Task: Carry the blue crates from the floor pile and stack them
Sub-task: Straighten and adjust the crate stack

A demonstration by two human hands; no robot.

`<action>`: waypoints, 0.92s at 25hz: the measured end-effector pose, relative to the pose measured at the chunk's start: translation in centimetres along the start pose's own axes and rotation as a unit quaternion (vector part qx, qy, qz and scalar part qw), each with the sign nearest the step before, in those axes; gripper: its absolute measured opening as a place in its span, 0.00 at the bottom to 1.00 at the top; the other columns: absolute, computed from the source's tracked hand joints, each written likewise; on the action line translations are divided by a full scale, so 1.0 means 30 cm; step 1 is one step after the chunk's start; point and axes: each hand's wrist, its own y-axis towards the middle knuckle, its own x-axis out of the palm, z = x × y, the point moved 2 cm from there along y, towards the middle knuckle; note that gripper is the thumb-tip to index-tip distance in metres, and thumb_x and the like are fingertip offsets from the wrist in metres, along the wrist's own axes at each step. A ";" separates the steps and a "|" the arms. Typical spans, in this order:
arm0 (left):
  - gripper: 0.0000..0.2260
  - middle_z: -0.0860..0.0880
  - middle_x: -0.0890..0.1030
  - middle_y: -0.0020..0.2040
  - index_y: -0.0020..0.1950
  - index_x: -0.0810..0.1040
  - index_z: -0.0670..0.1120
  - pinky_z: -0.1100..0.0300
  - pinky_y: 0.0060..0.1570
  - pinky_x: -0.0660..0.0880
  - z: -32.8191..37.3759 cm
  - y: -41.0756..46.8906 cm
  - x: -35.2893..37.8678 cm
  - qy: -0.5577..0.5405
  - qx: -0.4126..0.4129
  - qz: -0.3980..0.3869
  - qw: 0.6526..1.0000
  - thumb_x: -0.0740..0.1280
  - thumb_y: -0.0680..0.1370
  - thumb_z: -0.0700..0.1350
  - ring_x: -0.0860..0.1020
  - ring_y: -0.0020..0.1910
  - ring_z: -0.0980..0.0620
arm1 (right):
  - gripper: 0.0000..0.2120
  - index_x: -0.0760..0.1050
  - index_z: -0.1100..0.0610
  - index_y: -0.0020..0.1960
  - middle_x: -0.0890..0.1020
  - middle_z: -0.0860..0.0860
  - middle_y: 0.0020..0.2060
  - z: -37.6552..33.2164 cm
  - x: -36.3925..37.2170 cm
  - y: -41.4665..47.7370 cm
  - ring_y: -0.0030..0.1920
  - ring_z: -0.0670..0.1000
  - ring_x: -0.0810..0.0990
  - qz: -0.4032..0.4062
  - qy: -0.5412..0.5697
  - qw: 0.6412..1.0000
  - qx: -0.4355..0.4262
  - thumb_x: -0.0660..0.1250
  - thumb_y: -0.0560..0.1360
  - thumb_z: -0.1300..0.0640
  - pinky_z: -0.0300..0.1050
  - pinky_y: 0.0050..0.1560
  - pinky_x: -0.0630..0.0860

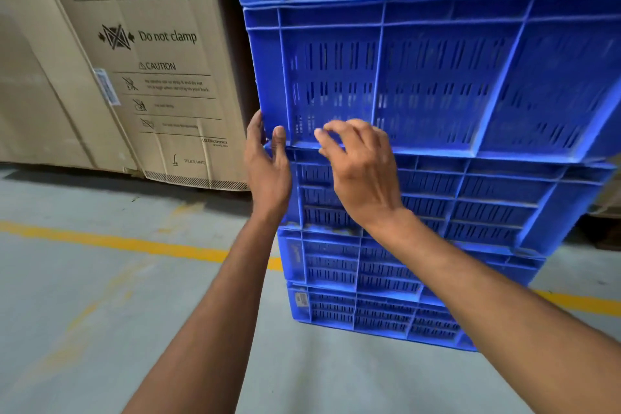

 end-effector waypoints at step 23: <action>0.16 0.51 0.82 0.58 0.65 0.77 0.43 0.67 0.58 0.75 0.423 0.366 0.002 0.025 0.059 0.058 0.996 0.69 0.81 0.51 0.80 0.57 0.56 | 0.09 0.86 0.55 0.54 0.82 0.49 0.40 0.172 -0.114 0.485 0.43 0.55 0.77 0.145 0.015 0.989 0.027 0.70 0.78 0.64 0.49 0.46 0.71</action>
